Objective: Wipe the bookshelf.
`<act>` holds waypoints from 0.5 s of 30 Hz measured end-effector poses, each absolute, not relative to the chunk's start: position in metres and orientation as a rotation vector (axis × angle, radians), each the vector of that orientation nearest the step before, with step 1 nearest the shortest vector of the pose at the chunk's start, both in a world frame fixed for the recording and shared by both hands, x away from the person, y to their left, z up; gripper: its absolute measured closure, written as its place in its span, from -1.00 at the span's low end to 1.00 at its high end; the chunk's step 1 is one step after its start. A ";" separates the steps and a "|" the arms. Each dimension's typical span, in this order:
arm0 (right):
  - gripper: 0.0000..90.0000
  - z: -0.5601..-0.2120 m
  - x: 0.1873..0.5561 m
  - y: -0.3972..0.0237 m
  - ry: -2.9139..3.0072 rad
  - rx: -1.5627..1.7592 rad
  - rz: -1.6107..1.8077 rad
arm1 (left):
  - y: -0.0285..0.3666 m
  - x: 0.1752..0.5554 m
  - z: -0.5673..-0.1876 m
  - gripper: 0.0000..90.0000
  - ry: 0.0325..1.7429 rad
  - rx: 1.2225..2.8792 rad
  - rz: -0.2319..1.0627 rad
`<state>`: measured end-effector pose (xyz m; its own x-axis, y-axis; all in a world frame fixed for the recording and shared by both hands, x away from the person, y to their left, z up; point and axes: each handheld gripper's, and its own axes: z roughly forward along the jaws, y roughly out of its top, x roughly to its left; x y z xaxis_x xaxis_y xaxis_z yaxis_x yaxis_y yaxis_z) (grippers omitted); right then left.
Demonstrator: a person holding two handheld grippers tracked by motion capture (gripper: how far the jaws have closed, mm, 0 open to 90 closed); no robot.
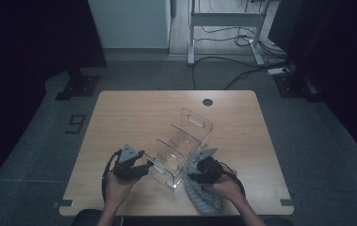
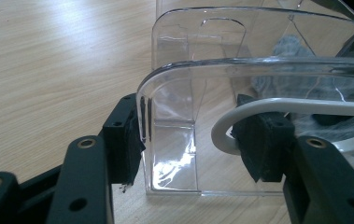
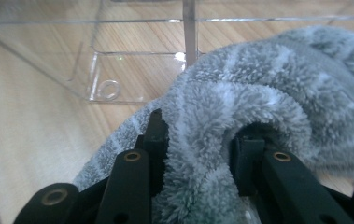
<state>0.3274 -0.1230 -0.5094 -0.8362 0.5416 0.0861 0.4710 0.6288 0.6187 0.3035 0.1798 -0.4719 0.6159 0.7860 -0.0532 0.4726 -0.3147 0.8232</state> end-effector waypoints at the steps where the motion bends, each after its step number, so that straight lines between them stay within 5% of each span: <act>1: 0.46 -0.507 0.326 -0.126 2.731 0.858 1.005 | 0.180 0.304 -0.472 -0.01 0.994 1.972 0.456; 15: 0.45 -0.480 0.299 -0.141 2.748 0.826 1.158 | 0.182 0.305 -0.472 -0.01 0.997 1.971 0.470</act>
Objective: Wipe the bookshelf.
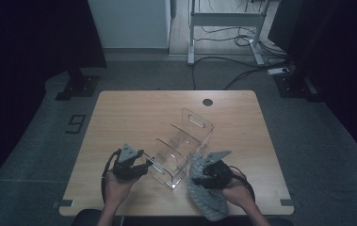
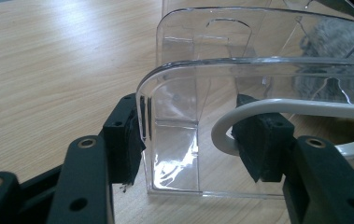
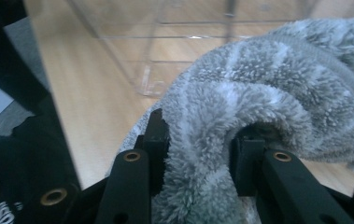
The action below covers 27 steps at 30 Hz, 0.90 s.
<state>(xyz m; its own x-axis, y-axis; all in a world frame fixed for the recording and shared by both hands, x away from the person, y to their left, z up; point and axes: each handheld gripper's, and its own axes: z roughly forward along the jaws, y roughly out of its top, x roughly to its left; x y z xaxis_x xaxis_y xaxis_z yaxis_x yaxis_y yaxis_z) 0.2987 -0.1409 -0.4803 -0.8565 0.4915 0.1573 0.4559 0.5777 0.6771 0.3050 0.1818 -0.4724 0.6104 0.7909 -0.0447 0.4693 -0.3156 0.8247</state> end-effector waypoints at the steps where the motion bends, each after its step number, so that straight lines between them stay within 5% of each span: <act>1: 0.45 -0.480 0.297 -0.138 2.757 0.807 1.158 | 0.182 0.305 -0.472 -0.01 0.997 1.971 0.470; 27: 0.48 -0.497 0.284 -0.071 2.811 0.693 1.130 | 0.178 0.304 -0.470 -0.01 1.037 1.987 0.489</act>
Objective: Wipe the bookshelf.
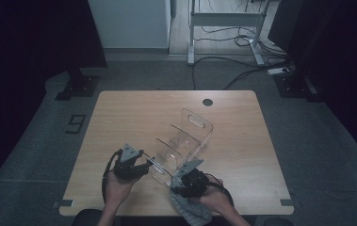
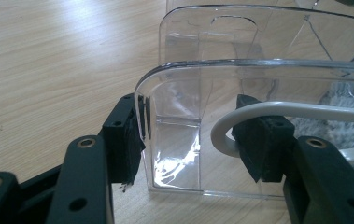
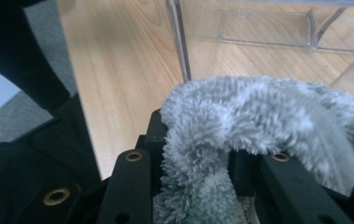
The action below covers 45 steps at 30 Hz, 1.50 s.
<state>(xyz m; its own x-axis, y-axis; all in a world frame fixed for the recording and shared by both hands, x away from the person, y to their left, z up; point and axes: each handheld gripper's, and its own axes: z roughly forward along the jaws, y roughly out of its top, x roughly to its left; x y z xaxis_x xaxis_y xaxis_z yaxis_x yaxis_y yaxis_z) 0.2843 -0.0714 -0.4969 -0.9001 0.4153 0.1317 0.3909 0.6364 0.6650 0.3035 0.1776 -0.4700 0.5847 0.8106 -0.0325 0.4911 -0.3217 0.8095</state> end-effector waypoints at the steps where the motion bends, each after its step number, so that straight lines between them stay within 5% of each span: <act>1: 0.49 -0.498 0.284 -0.070 2.813 0.695 1.116 | 0.178 0.303 -0.470 -0.01 1.039 1.987 0.489; 20: 0.50 -0.523 0.286 -0.057 2.837 0.657 0.960 | 0.179 0.303 -0.471 -0.02 1.032 1.980 0.487; 45: 0.50 -0.473 0.288 -0.122 2.758 0.741 1.059 | 0.194 0.307 -0.472 0.00 1.038 1.967 0.522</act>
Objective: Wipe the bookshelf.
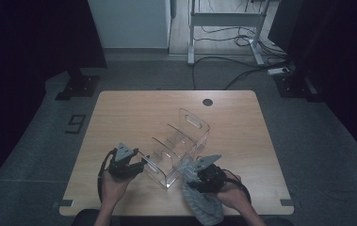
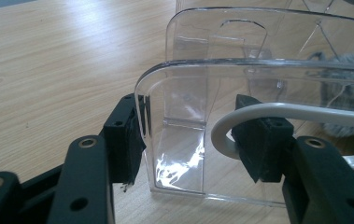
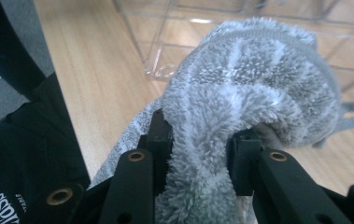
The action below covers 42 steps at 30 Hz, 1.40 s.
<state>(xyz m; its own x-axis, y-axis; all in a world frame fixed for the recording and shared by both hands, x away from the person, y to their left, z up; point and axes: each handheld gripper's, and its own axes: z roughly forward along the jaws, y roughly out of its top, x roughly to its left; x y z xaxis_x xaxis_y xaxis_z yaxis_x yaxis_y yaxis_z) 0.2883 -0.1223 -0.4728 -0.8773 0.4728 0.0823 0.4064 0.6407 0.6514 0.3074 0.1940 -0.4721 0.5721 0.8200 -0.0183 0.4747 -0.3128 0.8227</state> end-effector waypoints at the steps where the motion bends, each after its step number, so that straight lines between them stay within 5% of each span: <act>1: 0.50 -0.471 0.289 -0.125 2.751 0.749 1.063 | 0.194 0.307 -0.472 0.00 1.036 1.967 0.521; 20: 0.50 -0.429 0.307 -0.184 2.538 0.930 1.153 | 0.197 0.309 -0.473 -0.01 1.027 1.960 0.509; 42: 0.48 -0.418 0.322 -0.266 2.288 1.187 1.030 | 0.199 0.310 -0.474 -0.01 1.031 1.956 0.488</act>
<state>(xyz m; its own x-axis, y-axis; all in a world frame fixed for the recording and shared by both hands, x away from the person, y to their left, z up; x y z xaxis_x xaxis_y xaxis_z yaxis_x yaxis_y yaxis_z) 0.3220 -0.2659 -0.4180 -0.5805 0.8142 0.0121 0.5489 0.3803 0.7444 0.3098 0.1988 -0.4738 0.5840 0.8105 -0.0450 0.4788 -0.2992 0.8254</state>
